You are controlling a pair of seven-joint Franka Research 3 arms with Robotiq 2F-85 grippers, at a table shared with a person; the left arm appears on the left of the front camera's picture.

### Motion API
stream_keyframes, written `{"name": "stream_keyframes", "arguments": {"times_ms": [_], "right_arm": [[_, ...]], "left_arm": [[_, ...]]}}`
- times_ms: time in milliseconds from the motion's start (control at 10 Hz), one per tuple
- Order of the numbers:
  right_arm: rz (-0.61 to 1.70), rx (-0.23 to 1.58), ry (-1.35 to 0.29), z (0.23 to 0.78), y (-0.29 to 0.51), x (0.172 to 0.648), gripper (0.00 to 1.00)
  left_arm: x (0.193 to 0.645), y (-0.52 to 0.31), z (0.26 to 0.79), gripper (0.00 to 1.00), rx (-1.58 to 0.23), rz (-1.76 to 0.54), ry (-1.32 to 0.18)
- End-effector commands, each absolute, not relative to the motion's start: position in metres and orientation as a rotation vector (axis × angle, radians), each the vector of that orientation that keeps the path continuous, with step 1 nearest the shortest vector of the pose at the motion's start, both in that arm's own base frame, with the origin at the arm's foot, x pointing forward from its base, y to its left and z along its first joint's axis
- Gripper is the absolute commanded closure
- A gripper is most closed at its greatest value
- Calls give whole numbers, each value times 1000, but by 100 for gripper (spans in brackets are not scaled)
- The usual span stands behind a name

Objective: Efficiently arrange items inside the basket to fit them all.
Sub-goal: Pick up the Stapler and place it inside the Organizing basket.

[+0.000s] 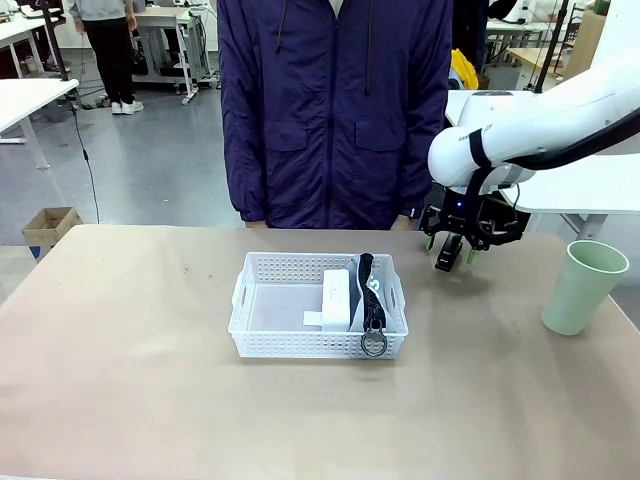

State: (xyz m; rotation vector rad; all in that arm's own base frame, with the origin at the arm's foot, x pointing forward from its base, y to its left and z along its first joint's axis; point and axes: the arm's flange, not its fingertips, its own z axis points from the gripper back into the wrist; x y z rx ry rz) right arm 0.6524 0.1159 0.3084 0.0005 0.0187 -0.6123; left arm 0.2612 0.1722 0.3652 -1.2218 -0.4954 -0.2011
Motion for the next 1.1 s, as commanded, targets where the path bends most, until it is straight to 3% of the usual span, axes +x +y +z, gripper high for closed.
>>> {"name": "stream_keyframes", "arguments": {"times_ms": [0,100,200,400,600,700,800,1000], "right_arm": [[-642,-56,16,310,120,660,0],[-647,-81,18,310,121,660,21],[-647,-88,25,309,121,660,56],[-650,-97,16,307,121,660,100],[-642,-106,35,306,122,661,100],[-638,-108,37,306,123,661,93],[-637,-114,42,305,123,662,100],[-624,-118,49,306,123,662,100]], "left_arm": [[260,172,370,0,-1237,-189,-494],[260,172,370,0,-1237,-189,-494],[260,172,370,0,-1237,-189,-494],[260,172,370,0,-1237,-189,-494],[260,172,370,0,-1237,-189,-494],[260,172,370,0,-1237,-189,-494],[260,172,370,0,-1237,-189,-494],[260,172,370,0,-1237,-189,-494]]}}
